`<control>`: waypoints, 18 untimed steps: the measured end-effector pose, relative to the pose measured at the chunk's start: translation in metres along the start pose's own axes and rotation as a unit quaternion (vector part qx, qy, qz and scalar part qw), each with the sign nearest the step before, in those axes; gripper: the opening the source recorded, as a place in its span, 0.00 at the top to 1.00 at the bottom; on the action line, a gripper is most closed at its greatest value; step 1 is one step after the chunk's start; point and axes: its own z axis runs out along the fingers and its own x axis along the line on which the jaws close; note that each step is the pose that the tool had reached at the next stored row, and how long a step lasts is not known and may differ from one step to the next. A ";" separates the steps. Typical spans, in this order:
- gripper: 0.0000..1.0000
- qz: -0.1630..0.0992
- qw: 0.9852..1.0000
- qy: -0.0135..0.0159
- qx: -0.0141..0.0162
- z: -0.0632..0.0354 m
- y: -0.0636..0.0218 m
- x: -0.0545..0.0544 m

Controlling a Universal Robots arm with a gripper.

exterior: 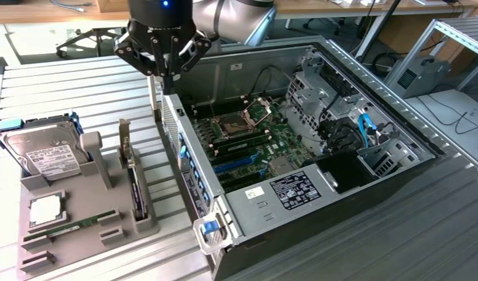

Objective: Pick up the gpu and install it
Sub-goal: 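Reach for the gpu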

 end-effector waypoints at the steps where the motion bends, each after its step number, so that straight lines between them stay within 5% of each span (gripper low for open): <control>1: 0.89 0.000 1.000 0.000 0.000 0.0000 -0.0001 0.001; 18: 0.89 0.000 1.000 0.000 0.000 -0.0003 -0.0006 0.009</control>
